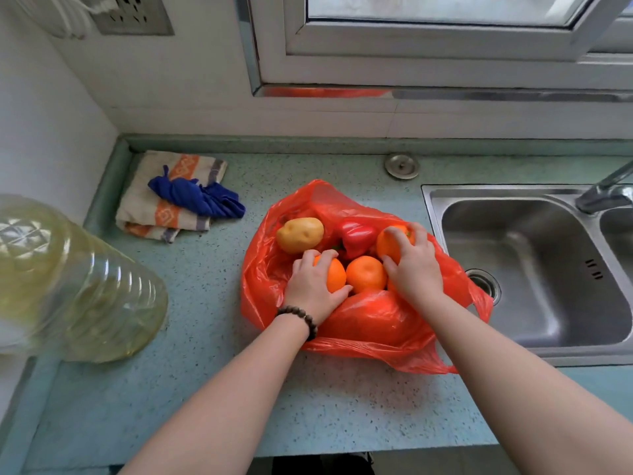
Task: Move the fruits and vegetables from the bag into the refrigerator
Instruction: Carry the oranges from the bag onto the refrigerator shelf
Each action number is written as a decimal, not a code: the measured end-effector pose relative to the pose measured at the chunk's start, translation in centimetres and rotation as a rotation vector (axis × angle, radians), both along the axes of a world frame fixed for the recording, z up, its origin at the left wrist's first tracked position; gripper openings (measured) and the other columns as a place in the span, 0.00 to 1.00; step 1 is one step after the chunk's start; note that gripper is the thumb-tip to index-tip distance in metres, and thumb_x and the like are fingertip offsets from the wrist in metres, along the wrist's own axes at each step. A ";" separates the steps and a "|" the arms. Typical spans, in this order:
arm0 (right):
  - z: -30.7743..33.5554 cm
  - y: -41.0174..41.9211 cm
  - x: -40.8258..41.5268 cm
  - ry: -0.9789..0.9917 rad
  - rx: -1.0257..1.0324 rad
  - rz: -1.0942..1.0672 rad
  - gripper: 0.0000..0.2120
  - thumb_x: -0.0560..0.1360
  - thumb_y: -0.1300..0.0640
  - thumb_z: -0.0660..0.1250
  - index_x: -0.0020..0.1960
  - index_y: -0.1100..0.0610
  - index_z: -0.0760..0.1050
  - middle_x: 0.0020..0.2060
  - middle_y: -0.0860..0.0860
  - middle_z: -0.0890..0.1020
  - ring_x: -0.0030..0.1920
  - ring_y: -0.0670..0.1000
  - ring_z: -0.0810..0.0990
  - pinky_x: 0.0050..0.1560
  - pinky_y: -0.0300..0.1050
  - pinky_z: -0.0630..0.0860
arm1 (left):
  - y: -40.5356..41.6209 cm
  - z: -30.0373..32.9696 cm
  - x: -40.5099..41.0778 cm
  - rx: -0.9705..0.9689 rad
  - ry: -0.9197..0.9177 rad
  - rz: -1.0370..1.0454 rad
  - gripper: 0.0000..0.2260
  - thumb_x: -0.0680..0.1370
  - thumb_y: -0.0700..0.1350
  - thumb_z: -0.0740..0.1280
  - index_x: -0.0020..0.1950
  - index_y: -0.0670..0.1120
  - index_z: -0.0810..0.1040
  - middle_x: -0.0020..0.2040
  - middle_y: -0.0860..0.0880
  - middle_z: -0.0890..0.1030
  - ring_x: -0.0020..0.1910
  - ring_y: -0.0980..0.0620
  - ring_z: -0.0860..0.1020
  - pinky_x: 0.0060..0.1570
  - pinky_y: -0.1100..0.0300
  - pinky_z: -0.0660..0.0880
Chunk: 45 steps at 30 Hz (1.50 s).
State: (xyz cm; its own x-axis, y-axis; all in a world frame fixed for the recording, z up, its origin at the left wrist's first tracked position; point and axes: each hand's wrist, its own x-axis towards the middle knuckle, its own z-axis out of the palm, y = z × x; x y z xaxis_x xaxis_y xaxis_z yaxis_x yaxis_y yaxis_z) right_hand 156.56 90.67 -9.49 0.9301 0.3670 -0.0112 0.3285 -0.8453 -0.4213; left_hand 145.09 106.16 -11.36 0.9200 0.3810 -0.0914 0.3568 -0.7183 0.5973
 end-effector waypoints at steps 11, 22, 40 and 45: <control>6.2 -5.5 -4.4 -0.244 0.355 -0.217 0.25 0.70 0.51 0.68 0.66 0.49 0.69 0.66 0.55 0.66 0.63 0.58 0.70 0.62 0.52 0.71 | -2.9 6.0 2.9 -0.045 -0.256 -0.171 0.29 0.68 0.58 0.73 0.65 0.51 0.71 0.59 0.47 0.73 0.58 0.46 0.72 0.61 0.54 0.69; 9.0 -24.2 -15.6 -0.378 0.287 -0.746 0.25 0.70 0.55 0.71 0.66 0.50 0.70 0.65 0.54 0.66 0.62 0.58 0.70 0.61 0.51 0.70 | -23.3 9.9 2.6 -0.207 -0.307 -0.697 0.29 0.67 0.57 0.73 0.65 0.51 0.70 0.60 0.48 0.72 0.58 0.47 0.72 0.60 0.55 0.71; 8.8 -54.6 -52.6 -0.718 0.178 -1.578 0.25 0.68 0.59 0.72 0.63 0.53 0.73 0.59 0.54 0.71 0.59 0.54 0.74 0.55 0.48 0.75 | -65.0 13.7 -22.7 -0.313 -0.321 -1.580 0.28 0.68 0.57 0.73 0.65 0.53 0.69 0.62 0.50 0.70 0.59 0.47 0.72 0.56 0.55 0.73; 8.4 -57.8 -61.6 -0.760 0.124 -1.784 0.24 0.68 0.58 0.72 0.63 0.50 0.72 0.60 0.52 0.70 0.58 0.52 0.74 0.51 0.42 0.73 | -72.2 13.6 -31.3 -0.367 -0.291 -1.785 0.28 0.68 0.58 0.72 0.65 0.53 0.68 0.62 0.51 0.70 0.60 0.48 0.71 0.57 0.54 0.73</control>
